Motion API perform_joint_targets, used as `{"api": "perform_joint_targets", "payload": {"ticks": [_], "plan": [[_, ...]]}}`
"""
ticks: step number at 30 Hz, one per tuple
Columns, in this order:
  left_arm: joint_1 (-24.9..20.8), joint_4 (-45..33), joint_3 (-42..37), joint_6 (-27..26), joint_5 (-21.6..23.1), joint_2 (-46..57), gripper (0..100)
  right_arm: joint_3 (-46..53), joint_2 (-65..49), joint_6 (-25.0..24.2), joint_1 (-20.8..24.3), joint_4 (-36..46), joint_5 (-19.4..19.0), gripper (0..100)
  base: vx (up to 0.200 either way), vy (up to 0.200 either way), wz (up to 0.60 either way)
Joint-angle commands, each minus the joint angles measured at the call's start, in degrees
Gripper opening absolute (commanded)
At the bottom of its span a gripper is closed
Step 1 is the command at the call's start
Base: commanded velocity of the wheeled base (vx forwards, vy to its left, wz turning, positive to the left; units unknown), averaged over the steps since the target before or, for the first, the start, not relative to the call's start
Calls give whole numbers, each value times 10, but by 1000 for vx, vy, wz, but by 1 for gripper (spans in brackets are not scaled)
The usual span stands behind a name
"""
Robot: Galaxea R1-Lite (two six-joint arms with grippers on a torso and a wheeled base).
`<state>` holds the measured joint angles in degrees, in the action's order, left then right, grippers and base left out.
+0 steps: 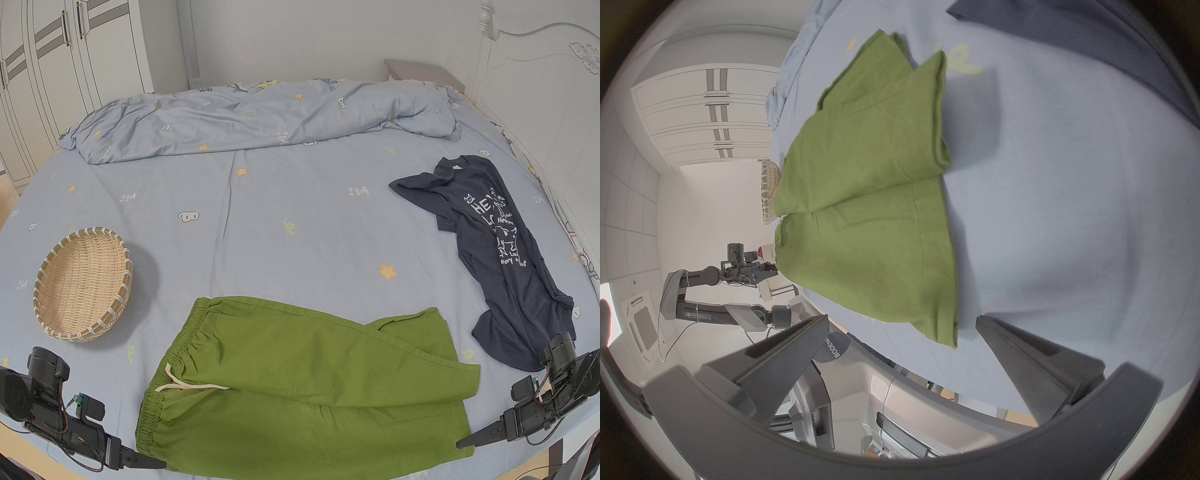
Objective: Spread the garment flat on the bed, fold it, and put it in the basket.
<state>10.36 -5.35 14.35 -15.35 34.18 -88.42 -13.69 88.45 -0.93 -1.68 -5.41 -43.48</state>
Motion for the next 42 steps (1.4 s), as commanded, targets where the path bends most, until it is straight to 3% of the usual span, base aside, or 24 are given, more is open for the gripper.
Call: {"api": "perform_joint_targets", "payload": {"ticks": [1,4,6,8,9,13,14,15,20,27,31,42], "plan": [[11,-6,3,7,14,69,100,-5,-71,-1,-3,0,2,100,0,0,0],[16,-11,12,11,20,109,100,-9,-116,-4,-3,1,6,100,0,0,0],[31,-18,31,21,20,137,100,-18,-137,-2,-7,1,40,100,0,0,0],[32,-20,38,23,20,141,100,-19,-141,-2,-7,0,47,100,0,0,0],[33,-35,81,47,20,147,100,-32,-150,-1,-8,-1,74,100,0,0,0],[22,-43,143,96,19,141,100,-62,-152,-1,-9,0,79,100,0,0,0],[-19,-42,209,164,9,120,100,-110,-149,-3,-6,4,80,100,0,0,0],[-36,-41,242,197,0,110,100,-135,-148,-4,-5,6,80,100,0,0,0],[-86,-41,358,276,-40,30,100,-216,-135,-20,4,7,80,100,0,0,0],[-138,-29,486,281,-40,-129,100,-258,-72,-34,29,2,80,100,0,0,0],[-141,-14,539,282,-39,-207,100,-252,-59,-33,31,2,81,100,0,0,0],[-154,37,560,279,-41,-299,100,-252,-54,-36,32,2,81,100,0,0,0]]}}
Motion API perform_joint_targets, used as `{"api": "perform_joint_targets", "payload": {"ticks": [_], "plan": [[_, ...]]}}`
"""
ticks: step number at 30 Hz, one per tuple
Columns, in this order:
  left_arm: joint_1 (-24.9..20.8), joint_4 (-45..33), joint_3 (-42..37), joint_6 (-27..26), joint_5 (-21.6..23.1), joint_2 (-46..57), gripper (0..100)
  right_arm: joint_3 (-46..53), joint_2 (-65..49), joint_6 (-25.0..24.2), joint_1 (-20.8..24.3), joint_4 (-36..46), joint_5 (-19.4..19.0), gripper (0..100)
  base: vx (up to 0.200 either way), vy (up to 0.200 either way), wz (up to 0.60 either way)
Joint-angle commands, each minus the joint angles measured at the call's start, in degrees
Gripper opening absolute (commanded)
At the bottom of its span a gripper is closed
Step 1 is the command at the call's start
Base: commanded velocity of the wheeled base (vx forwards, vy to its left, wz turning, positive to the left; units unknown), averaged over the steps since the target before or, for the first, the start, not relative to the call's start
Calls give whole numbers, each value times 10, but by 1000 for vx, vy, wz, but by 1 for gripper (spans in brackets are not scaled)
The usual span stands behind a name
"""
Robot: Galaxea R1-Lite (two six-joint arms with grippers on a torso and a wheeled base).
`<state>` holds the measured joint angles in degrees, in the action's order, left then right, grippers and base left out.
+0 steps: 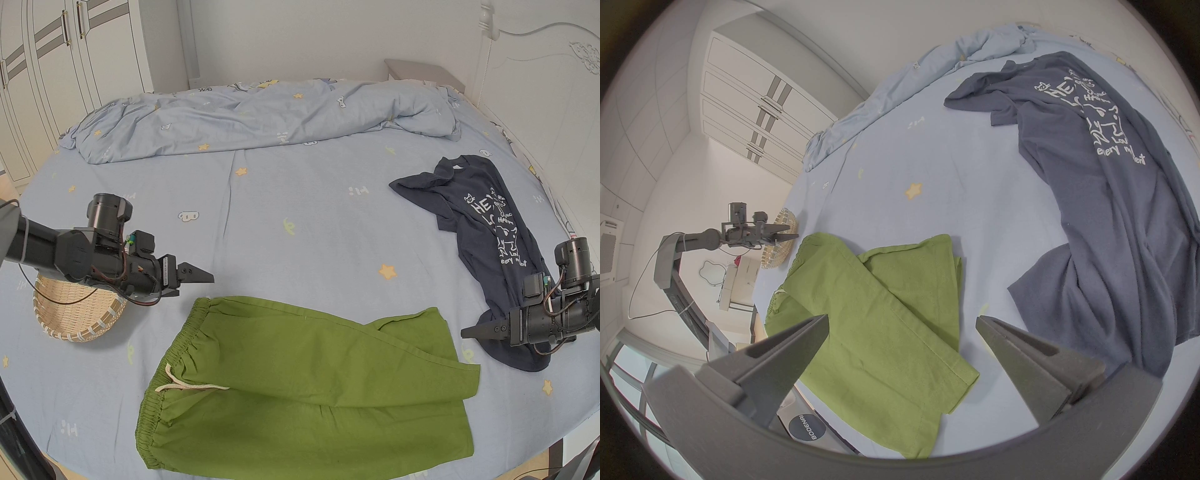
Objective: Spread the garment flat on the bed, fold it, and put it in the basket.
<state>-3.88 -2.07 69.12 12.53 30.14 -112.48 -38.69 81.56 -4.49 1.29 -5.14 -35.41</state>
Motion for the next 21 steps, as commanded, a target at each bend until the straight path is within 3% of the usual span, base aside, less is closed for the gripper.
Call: {"api": "perform_joint_targets", "payload": {"ticks": [1,11,12,21], "plan": [[-14,4,15,1,-1,-61,100,-1,15,-1,2,0,0,100,0,0,0],[-21,3,17,3,-3,-66,100,1,14,-1,2,0,0,100,0,0,0],[-21,3,17,2,-3,-67,0,2,14,-1,2,-1,0,100,0,0,0],[-25,3,8,-1,-3,-70,0,7,14,-1,0,-12,0,100,0,0,0]]}}
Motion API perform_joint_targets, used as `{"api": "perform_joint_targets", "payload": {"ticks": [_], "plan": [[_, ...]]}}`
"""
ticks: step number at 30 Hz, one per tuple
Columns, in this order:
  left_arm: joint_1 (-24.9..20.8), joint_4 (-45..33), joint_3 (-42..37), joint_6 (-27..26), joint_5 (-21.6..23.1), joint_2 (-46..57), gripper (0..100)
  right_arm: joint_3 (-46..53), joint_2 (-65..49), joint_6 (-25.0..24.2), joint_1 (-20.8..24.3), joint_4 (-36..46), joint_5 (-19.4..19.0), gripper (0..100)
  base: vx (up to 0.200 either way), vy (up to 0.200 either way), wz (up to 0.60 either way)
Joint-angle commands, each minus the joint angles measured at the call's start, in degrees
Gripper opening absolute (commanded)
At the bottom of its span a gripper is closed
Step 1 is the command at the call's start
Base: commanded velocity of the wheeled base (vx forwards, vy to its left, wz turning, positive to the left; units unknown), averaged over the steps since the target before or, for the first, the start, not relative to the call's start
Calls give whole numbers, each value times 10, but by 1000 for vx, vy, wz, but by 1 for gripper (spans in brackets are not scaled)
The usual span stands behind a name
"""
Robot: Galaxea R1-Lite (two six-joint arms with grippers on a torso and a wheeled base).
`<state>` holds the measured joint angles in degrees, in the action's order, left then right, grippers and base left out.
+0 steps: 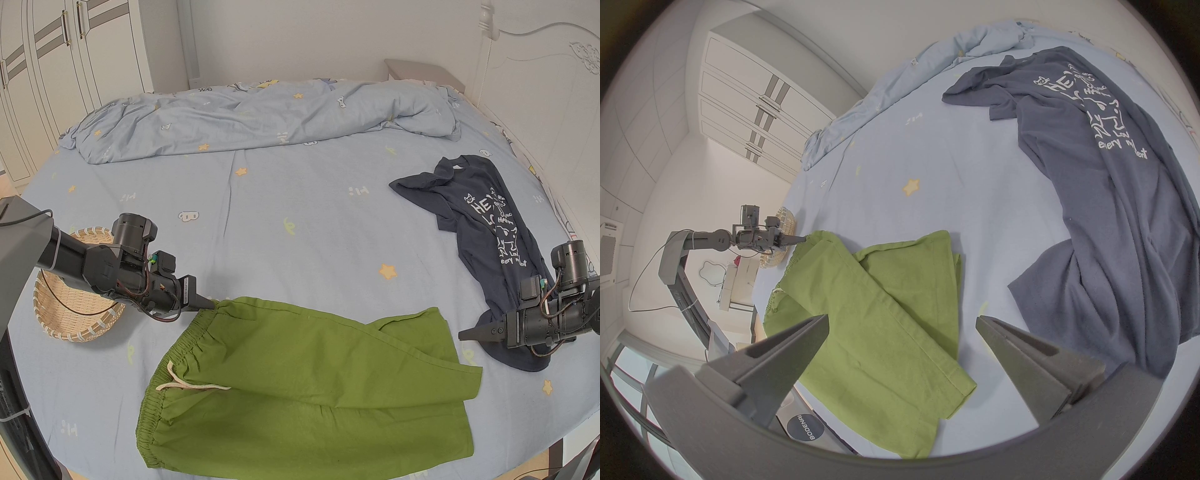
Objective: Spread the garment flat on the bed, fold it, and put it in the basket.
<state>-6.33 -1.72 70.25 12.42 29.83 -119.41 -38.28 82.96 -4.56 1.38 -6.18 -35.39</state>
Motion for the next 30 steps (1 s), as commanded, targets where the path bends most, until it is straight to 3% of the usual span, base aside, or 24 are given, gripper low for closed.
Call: {"api": "perform_joint_targets", "payload": {"ticks": [1,14,30], "plan": [[-1,0,-5,-1,1,-1,0,3,0,0,-1,-1,0,100,0,0,0],[5,-1,-25,1,0,52,0,53,-2,5,-23,-1,0,100,0,0,0],[7,0,-27,0,-1,51,0,75,26,8,-9,-1,-2,100,0,0,0]]}}
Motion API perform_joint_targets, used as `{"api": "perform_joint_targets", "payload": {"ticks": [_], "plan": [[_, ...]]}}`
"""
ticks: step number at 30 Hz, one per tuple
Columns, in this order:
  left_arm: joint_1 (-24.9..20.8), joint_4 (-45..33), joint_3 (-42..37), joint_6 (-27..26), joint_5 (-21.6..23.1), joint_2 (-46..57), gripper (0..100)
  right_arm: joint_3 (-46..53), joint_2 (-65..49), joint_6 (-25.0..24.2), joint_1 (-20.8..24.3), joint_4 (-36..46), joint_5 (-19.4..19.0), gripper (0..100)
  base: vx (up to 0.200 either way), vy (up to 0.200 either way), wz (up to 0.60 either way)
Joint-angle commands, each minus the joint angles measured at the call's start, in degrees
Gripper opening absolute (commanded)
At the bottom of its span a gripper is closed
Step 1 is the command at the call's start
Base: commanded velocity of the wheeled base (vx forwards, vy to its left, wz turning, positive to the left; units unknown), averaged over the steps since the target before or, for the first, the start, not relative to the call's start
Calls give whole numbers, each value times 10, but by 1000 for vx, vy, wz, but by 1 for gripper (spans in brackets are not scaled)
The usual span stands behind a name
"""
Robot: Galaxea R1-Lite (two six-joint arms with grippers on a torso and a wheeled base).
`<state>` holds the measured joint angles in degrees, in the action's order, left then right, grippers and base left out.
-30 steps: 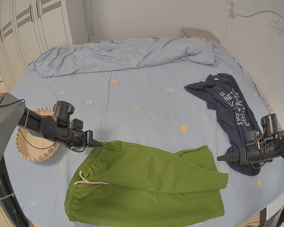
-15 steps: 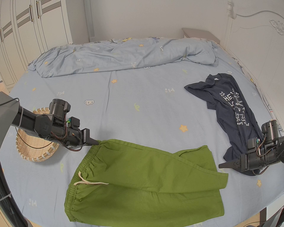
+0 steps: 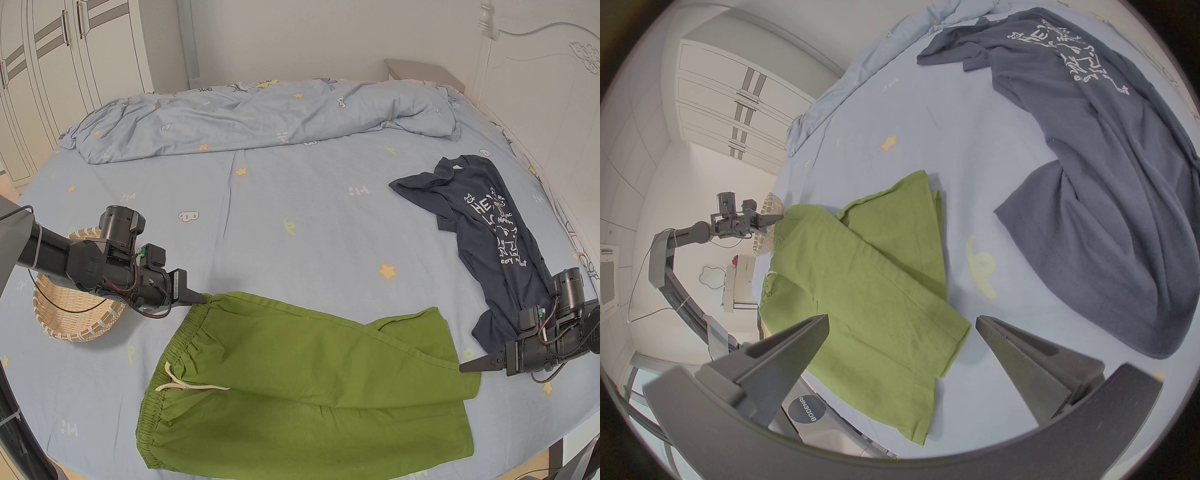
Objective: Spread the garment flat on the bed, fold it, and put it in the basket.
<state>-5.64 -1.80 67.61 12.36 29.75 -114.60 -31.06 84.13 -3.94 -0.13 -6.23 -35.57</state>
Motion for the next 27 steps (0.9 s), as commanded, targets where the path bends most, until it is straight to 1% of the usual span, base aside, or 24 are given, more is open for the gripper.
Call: {"api": "perform_joint_targets", "payload": {"ticks": [1,15,16,27], "plan": [[0,0,0,0,0,3,0,4,21,5,7,-1,1,100,0,0,0],[0,0,1,0,0,2,0,3,44,9,9,-5,-2,100,0,0,0],[0,0,1,0,0,2,0,3,47,9,9,-5,-3,0,0,0,0],[1,0,1,0,0,2,0,6,61,8,9,-21,-3,0,0,0,0]]}}
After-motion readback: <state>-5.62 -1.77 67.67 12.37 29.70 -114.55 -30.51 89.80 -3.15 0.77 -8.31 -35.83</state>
